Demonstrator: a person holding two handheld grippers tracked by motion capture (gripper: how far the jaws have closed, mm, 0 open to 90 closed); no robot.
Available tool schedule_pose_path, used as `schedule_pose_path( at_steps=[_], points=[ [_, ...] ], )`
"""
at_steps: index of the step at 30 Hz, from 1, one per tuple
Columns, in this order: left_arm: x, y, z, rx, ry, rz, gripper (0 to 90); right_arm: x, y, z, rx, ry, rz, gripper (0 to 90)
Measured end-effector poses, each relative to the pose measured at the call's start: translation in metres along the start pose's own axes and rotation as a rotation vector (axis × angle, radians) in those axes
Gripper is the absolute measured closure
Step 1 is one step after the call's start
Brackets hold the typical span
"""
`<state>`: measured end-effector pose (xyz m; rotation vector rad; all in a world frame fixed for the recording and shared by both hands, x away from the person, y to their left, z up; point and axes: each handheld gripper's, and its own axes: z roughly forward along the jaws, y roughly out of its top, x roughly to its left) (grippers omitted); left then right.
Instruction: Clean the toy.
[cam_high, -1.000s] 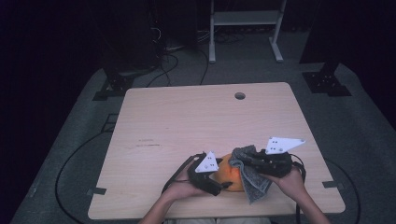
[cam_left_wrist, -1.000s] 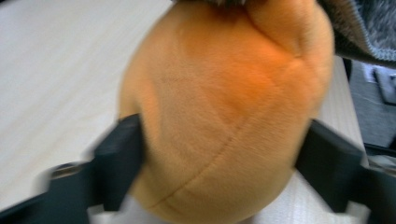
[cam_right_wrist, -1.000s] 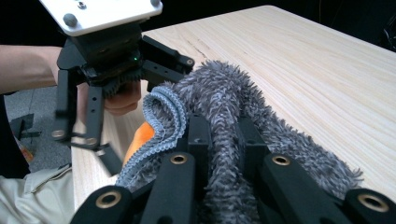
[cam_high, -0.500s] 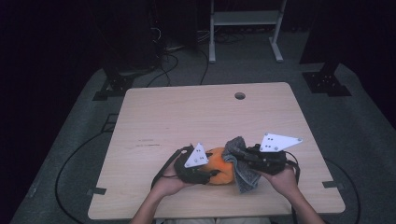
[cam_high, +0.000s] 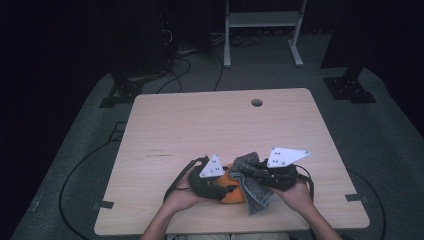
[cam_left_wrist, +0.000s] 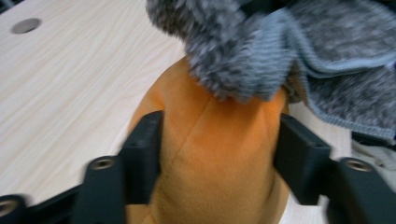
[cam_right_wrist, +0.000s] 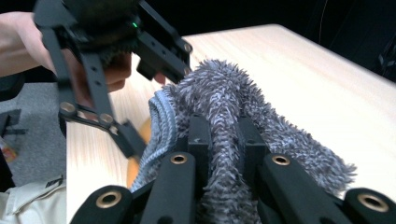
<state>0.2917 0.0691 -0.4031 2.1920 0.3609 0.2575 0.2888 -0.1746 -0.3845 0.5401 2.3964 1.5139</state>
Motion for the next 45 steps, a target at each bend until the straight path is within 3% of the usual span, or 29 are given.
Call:
schedule_pose_path(
  at_steps=[2, 6, 9, 15, 20, 23, 26, 33, 38, 42, 44, 45],
  points=[
    [0.004, -0.002, 0.001, -0.032, -0.007, -0.001, 23.8, -0.003, -0.008, -0.002, 0.001, -0.002, 0.026, 79.4],
    [0.016, -0.009, 0.006, -0.019, -0.023, -0.062, 8.8, -0.009, -0.019, -0.01, 0.002, -0.02, 0.044, 79.3],
    [0.018, -0.014, 0.011, -0.046, -0.047, -0.075, 13.0, -0.015, -0.027, -0.015, 0.004, -0.022, 0.063, 79.2],
    [0.017, -0.017, 0.006, -0.084, -0.128, -0.047, 20.8, -0.027, -0.043, -0.025, 0.017, -0.049, 0.112, 79.1],
    [0.019, -0.018, 0.009, -0.094, -0.088, -0.091, 19.4, -0.031, -0.052, -0.032, 0.021, -0.07, 0.135, 79.1],
    [0.016, -0.017, 0.011, -0.106, -0.082, -0.091, 27.1, -0.033, -0.054, -0.035, 0.025, -0.077, 0.144, 79.1],
    [0.011, -0.013, 0.011, -0.089, -0.063, -0.075, 33.4, -0.032, -0.049, -0.037, 0.035, -0.055, 0.144, 79.1],
    [-0.007, 0.006, 0.014, -0.05, -0.02, -0.019, 34.7, -0.015, -0.011, -0.028, 0.106, 0.012, 0.059, 79.4],
    [-0.008, 0.005, 0.013, -0.066, -0.044, -0.011, 33.5, -0.003, 0.005, -0.015, 0.111, 0.042, 0.012, 79.3],
    [0.003, -0.004, 0.011, -0.11, -0.062, -0.013, 21.8, -0.009, -0.005, -0.016, 0.095, 0.04, 0.046, 79.3],
    [0.008, -0.007, 0.014, -0.103, -0.067, -0.034, 10.7, -0.01, -0.01, -0.021, 0.077, 0.046, 0.057, 79.3],
    [0.011, -0.009, 0.017, -0.106, -0.087, -0.048, 9.3, -0.01, -0.012, -0.022, 0.075, 0.045, 0.057, 79.3]
  ],
)
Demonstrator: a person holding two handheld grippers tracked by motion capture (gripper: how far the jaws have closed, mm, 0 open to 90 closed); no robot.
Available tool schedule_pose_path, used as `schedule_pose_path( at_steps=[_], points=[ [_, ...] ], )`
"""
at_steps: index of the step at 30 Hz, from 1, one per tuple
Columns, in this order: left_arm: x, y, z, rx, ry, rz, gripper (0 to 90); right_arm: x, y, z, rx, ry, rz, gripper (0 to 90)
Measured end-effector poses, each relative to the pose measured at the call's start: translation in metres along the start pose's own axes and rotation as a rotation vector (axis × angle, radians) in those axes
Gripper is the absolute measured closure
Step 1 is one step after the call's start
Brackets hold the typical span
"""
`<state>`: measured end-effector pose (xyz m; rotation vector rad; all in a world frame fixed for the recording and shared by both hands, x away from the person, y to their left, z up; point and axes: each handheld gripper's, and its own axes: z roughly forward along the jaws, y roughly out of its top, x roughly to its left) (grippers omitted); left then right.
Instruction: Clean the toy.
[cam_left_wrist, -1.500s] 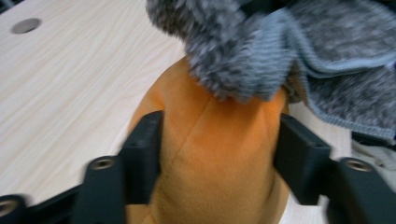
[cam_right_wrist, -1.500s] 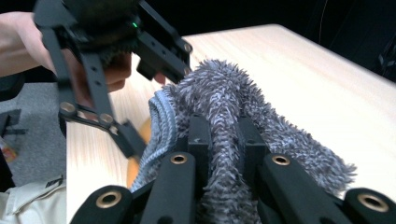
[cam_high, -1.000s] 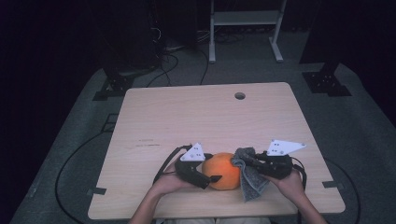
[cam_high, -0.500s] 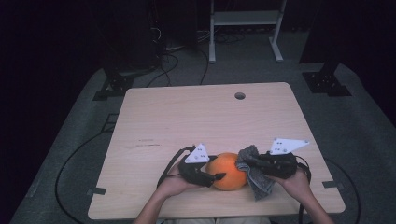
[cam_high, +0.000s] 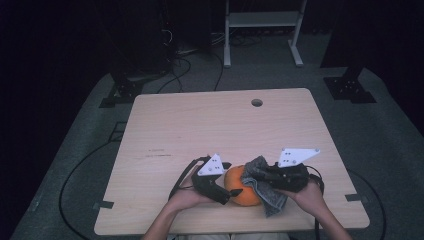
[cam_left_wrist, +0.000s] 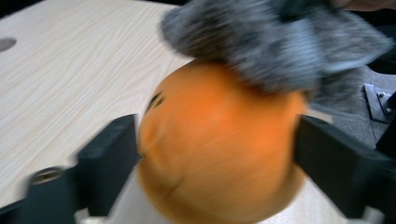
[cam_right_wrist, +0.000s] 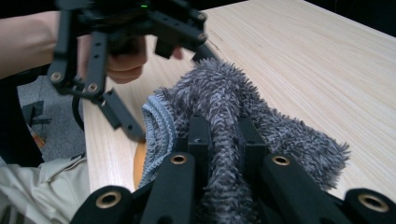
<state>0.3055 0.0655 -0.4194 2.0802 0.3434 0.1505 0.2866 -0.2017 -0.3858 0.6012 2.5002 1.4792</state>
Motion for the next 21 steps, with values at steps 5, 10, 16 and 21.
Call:
schedule_pose_path(
  at_steps=[5, 10, 16, 21],
  points=[
    [0.002, -0.006, 0.012, 0.017, -0.068, -0.024, 6.8, -0.003, -0.016, -0.011, -0.021, -0.016, 0.021, 79.2],
    [0.0, -0.007, 0.028, 0.046, -0.119, -0.03, 3.8, -0.012, -0.035, -0.028, -0.041, -0.015, 0.091, 79.0],
    [-0.008, 0.002, 0.02, -0.017, -0.123, -0.047, 26.6, -0.009, -0.037, -0.038, -0.085, -0.051, 0.099, 79.1],
    [-0.017, 0.015, -0.006, -0.037, -0.03, -0.003, 29.6, -0.011, -0.022, -0.031, -0.129, -0.05, 0.089, 79.1]
  ],
)
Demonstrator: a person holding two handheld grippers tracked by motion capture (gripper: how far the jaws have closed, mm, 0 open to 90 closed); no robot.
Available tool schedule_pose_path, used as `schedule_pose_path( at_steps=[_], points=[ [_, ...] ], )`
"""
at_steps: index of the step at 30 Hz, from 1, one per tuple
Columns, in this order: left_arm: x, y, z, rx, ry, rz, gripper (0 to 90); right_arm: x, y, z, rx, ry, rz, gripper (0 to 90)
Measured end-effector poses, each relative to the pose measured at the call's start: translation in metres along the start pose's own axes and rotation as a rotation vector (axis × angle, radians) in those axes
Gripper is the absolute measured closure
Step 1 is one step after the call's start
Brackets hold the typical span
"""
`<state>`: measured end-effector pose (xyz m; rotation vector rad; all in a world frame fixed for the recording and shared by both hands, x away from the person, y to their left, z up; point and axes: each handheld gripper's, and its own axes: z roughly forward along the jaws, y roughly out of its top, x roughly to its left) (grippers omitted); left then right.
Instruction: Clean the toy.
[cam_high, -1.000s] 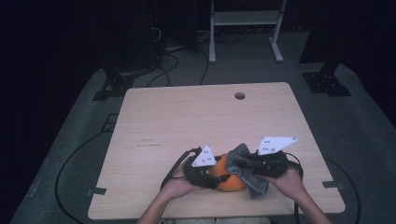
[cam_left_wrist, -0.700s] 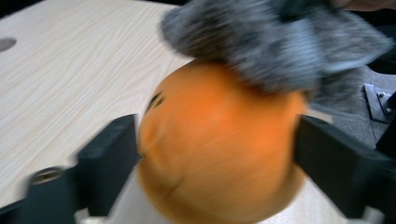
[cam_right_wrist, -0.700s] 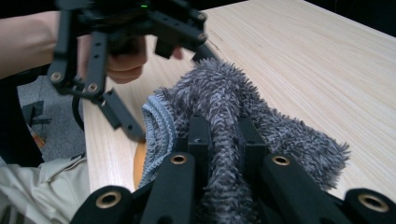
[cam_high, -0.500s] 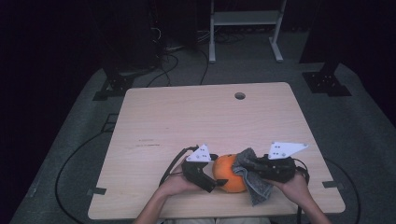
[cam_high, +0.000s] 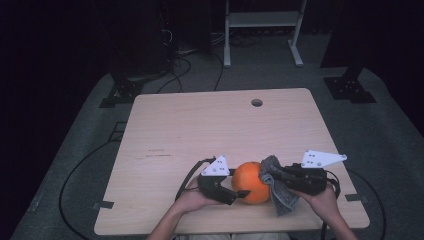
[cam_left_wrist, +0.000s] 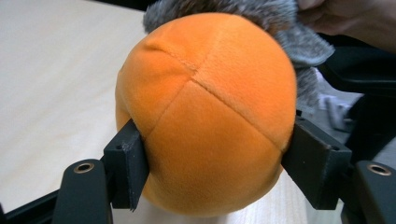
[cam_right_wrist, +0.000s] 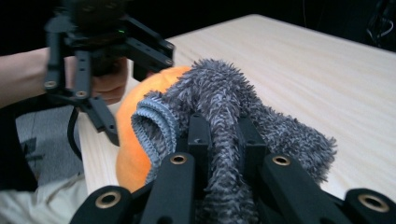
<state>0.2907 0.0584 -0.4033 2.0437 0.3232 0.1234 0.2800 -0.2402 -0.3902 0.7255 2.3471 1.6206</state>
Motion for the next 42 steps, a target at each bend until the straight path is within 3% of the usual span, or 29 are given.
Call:
schedule_pose_path(
  at_steps=[2, 5, 9, 11, 13, 15, 18, 23, 26, 28, 30, 33, 35, 39, 42],
  points=[
    [-0.001, 0.002, -0.012, 0.009, 0.045, -0.002, 30.5, -0.002, 0.004, 0.007, -0.013, 0.013, 0.016, 79.1],
    [0.001, -0.001, -0.023, 0.068, 0.136, -0.001, 33.1, -0.003, 0.009, 0.025, -0.004, 0.026, 0.018, 79.2],
    [0.005, -0.008, -0.028, 0.105, 0.178, -0.042, 33.7, 0.01, 0.021, 0.044, 0.0, 0.048, -0.031, 79.4],
    [0.003, -0.008, -0.025, 0.125, 0.208, -0.045, 33.7, 0.02, 0.032, 0.052, -0.005, 0.09, -0.069, 79.4],
    [0.001, -0.007, -0.024, 0.119, 0.195, -0.044, 33.7, 0.032, 0.042, 0.061, 0.022, 0.094, -0.118, 79.4],
    [0.0, -0.007, -0.027, 0.097, 0.195, -0.074, 33.2, 0.034, 0.048, 0.066, 0.031, 0.091, -0.143, 79.4],
    [0.0, -0.012, -0.026, 0.105, 0.176, -0.078, 30.1, 0.024, 0.046, 0.067, 0.066, 0.062, -0.135, 79.4],
    [0.009, -0.019, -0.03, 0.046, 0.058, -0.067, 15.6, 0.014, 0.027, 0.062, 0.058, 0.056, -0.088, 79.3],
    [0.022, -0.021, -0.03, 0.01, 0.05, -0.079, 9.6, 0.009, 0.017, 0.053, 0.046, 0.048, -0.067, 79.2],
    [0.028, -0.021, -0.023, 0.034, 0.056, -0.053, 9.8, 0.007, 0.013, 0.049, 0.042, 0.053, -0.059, 79.2],
    [0.034, -0.022, -0.016, 0.048, 0.013, -0.064, 8.9, 0.006, 0.011, 0.047, 0.046, 0.052, -0.068, 79.2],
    [0.043, -0.024, -0.006, 0.045, -0.075, -0.113, 9.1, 0.005, 0.01, 0.044, 0.052, 0.035, -0.08, 78.8],
    [0.044, -0.026, -0.002, 0.035, -0.099, -0.123, 12.3, 0.003, 0.009, 0.042, 0.055, 0.024, -0.075, 78.7],
    [0.037, -0.022, 0.0, 0.038, -0.038, -0.103, 28.6, 0.0, 0.008, 0.038, 0.067, 0.009, -0.077, 78.9],
    [0.028, -0.016, 0.003, 0.052, 0.016, -0.103, 32.1, 0.006, 0.015, 0.034, 0.072, -0.006, -0.101, 79.3]
  ],
)
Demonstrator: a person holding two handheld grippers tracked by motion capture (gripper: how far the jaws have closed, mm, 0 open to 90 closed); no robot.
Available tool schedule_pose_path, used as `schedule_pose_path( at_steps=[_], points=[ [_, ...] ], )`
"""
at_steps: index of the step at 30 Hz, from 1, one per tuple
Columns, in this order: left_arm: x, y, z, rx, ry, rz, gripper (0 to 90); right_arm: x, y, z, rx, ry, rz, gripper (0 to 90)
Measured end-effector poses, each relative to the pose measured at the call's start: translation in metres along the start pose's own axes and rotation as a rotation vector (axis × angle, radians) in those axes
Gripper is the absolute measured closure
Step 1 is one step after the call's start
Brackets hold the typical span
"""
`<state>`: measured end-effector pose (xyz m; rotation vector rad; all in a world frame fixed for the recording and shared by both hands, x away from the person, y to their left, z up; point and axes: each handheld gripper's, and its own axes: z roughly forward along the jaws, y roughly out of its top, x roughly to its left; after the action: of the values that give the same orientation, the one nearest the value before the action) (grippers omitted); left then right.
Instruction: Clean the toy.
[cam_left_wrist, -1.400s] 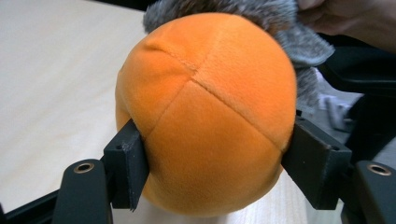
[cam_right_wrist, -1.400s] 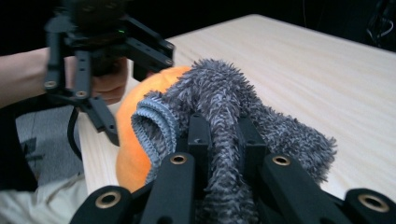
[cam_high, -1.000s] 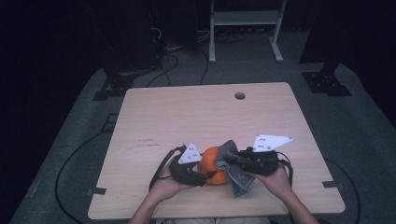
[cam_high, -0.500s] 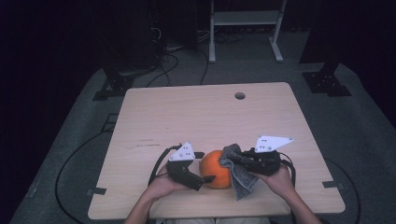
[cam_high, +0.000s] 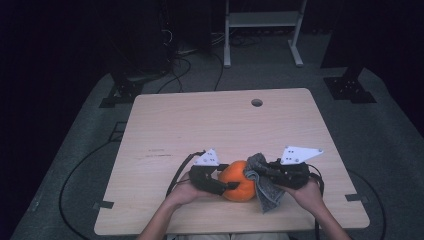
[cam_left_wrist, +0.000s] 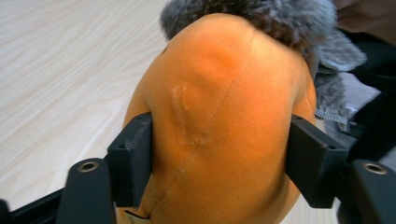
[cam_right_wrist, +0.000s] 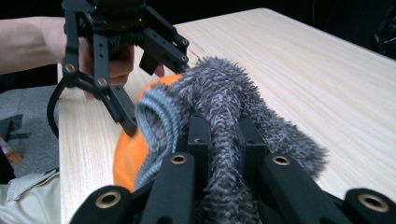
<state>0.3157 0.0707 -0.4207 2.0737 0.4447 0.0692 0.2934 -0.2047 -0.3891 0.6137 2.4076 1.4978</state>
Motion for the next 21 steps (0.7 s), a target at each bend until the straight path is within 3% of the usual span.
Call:
schedule_pose_path(
  at_steps=[5, 9, 11, 15, 21],
  points=[
    [-0.016, 0.008, 0.006, 0.027, 0.061, 0.023, 32.3, 0.01, 0.015, 0.002, 0.0, 0.016, -0.053, 79.4],
    [-0.032, 0.017, 0.015, 0.076, 0.113, 0.1, 34.1, 0.014, 0.028, 0.008, 0.005, 0.019, -0.087, 79.6],
    [-0.036, 0.018, 0.016, 0.083, 0.11, 0.124, 34.5, 0.008, 0.029, 0.012, 0.023, 0.01, -0.075, 79.7],
    [-0.033, 0.012, 0.012, 0.057, 0.089, 0.101, 35.3, -0.011, 0.018, 0.008, 0.021, -0.005, -0.011, 79.6],
    [-0.024, 0.007, 0.008, 0.016, 0.077, 0.029, 35.1, -0.016, -0.006, -0.011, 0.002, -0.021, 0.045, 79.7]
  ],
)
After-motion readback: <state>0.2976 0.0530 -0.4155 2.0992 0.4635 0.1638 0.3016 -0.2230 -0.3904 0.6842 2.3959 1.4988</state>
